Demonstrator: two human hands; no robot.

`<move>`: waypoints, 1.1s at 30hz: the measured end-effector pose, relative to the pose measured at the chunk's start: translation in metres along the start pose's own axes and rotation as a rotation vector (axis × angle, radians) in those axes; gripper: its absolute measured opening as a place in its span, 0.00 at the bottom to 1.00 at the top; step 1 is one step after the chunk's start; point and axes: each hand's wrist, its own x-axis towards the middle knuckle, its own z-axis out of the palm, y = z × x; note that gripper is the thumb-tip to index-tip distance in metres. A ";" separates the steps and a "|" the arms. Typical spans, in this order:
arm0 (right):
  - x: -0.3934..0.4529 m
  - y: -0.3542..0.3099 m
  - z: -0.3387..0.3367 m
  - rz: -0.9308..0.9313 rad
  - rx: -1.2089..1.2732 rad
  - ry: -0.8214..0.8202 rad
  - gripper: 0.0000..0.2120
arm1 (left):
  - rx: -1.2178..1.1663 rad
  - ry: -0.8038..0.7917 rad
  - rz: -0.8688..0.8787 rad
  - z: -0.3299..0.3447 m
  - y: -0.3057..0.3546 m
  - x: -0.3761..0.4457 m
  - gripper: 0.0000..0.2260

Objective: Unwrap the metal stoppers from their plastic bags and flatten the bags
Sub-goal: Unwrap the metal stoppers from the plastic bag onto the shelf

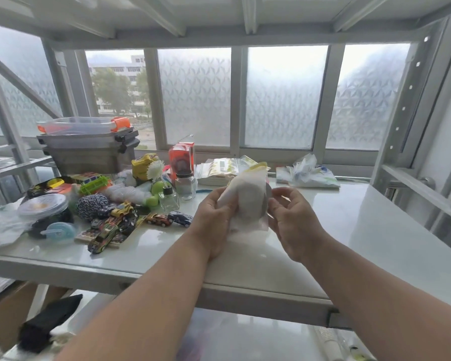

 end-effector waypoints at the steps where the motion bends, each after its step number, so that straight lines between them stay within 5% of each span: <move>1: 0.003 0.003 0.000 -0.004 -0.035 0.008 0.06 | -0.009 0.005 -0.008 0.000 -0.001 0.002 0.09; 13: 0.002 0.002 0.010 0.016 -0.045 -0.055 0.28 | -0.068 -0.010 0.048 -0.004 -0.005 0.011 0.25; 19: 0.005 0.007 0.004 -0.092 -0.327 -0.060 0.21 | -0.086 0.017 0.105 -0.004 -0.003 0.006 0.27; 27: 0.012 -0.005 -0.004 0.054 -0.165 -0.039 0.08 | -0.067 0.079 0.165 -0.004 -0.004 0.006 0.26; 33: 0.018 -0.008 -0.021 0.100 -0.091 -0.129 0.08 | -0.069 0.098 0.136 -0.007 -0.004 0.009 0.23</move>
